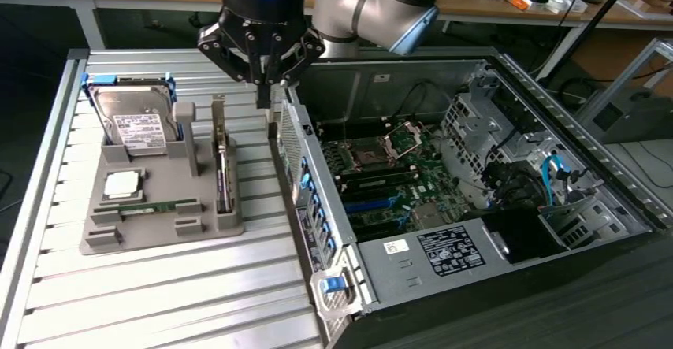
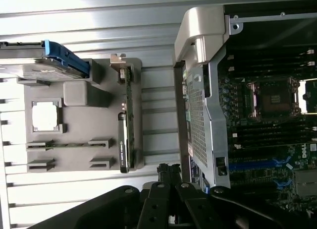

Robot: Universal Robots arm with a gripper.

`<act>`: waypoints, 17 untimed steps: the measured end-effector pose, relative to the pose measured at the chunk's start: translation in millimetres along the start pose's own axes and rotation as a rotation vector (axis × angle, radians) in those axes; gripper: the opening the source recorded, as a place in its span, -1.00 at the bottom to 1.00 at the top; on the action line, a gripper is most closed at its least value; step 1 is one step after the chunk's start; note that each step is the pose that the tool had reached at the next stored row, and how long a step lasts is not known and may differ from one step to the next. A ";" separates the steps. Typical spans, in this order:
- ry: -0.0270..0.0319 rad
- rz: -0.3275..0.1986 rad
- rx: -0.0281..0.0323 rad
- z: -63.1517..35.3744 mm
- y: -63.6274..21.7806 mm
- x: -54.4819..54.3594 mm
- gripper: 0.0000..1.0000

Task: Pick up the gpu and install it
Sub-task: 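Reach for the gpu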

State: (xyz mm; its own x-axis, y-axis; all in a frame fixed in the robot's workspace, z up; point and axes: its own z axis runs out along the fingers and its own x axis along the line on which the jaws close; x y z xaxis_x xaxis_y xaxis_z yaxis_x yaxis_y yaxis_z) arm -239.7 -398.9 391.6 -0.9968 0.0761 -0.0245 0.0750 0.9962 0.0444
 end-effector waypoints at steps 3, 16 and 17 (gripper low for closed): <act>0.0000 0.000 0.0000 0.0 -0.1 1.0 -0.80; 0.0001 0.000 0.0001 -0.4 -1.1 14.7 -0.80; 0.0000 0.000 0.0000 -0.4 -1.2 16.1 -0.80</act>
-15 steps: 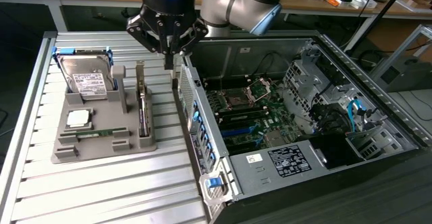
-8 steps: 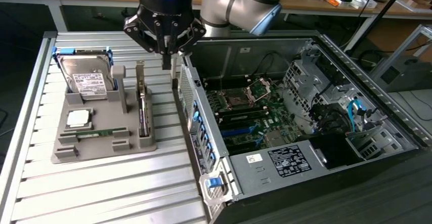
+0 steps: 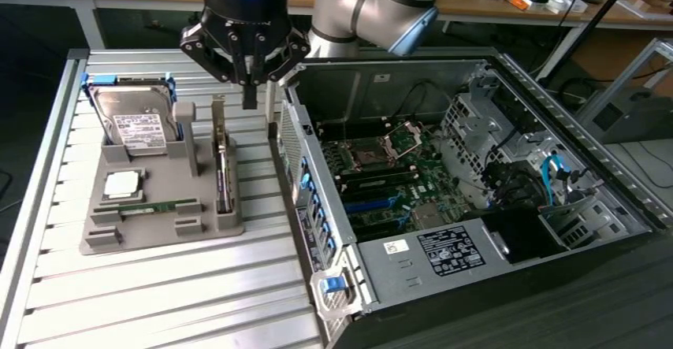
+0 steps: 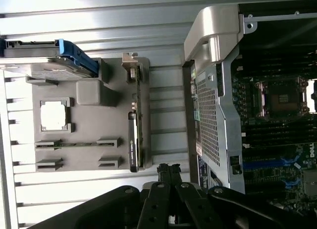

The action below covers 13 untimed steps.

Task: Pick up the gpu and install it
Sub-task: 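Reach for the gpu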

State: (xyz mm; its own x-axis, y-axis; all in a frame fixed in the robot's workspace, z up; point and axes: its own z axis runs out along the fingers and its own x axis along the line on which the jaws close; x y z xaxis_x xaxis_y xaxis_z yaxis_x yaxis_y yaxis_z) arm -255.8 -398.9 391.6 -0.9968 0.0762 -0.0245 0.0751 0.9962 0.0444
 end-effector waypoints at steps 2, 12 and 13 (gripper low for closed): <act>0.0000 0.000 0.0000 -0.1 -0.2 2.9 -0.80; 0.0001 0.000 0.0000 -0.3 -1.0 13.3 -0.80; 0.0000 0.000 0.0000 -0.3 -1.0 13.7 -0.80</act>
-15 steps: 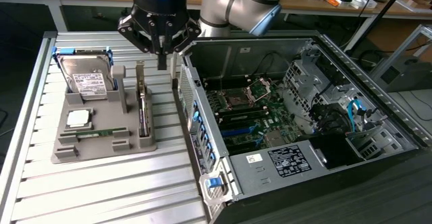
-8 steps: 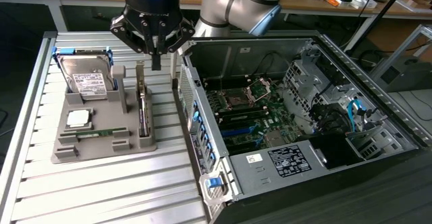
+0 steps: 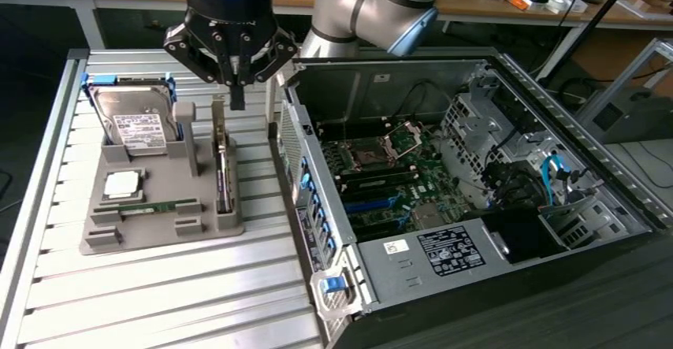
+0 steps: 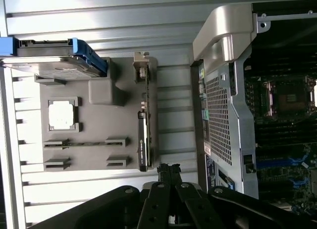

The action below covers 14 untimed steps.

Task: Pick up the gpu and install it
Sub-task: 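Reach for the gpu, then pick up the gpu and move the gpu toward the slot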

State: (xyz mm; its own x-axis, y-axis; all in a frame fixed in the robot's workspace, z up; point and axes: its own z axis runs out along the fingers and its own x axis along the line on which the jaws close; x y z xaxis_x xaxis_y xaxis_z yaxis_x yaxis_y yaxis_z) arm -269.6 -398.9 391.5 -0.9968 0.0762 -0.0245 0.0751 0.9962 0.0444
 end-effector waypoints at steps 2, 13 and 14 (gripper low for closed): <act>0.0000 0.000 0.0000 0.0 0.0 0.2 -0.80; 0.0000 0.000 0.0000 0.0 0.0 0.3 -0.80; 0.0000 0.000 0.0000 0.0 0.0 0.3 -0.80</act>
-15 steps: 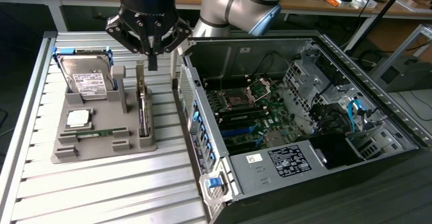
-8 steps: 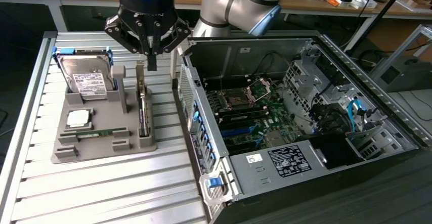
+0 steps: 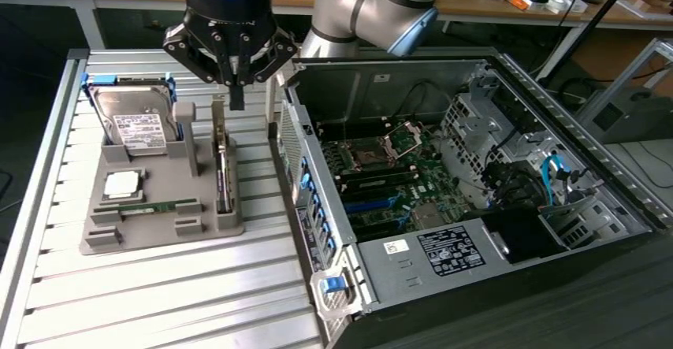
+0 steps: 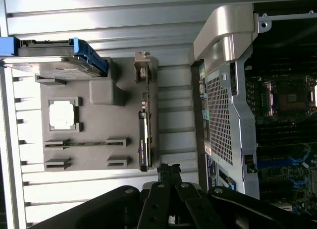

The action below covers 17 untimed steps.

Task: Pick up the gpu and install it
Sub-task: 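Pick up the gpu and move the gpu toward the slot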

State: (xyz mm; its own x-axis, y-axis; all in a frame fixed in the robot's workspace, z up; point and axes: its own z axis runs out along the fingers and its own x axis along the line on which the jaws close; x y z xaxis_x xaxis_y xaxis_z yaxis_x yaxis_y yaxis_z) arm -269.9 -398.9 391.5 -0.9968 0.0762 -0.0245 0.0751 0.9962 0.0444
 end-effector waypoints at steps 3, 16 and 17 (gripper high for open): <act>0.0000 0.000 0.0000 0.0 0.0 0.0 -0.66; 0.0000 0.000 0.0000 1.0 -0.1 0.5 -0.04; 0.0000 0.000 0.0000 1.3 -0.1 0.9 -0.04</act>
State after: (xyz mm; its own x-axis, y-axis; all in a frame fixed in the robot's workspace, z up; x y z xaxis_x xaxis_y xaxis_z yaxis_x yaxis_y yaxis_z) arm -270.8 -399.0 390.1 -0.9968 0.0763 -0.0245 0.0752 0.9962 0.0443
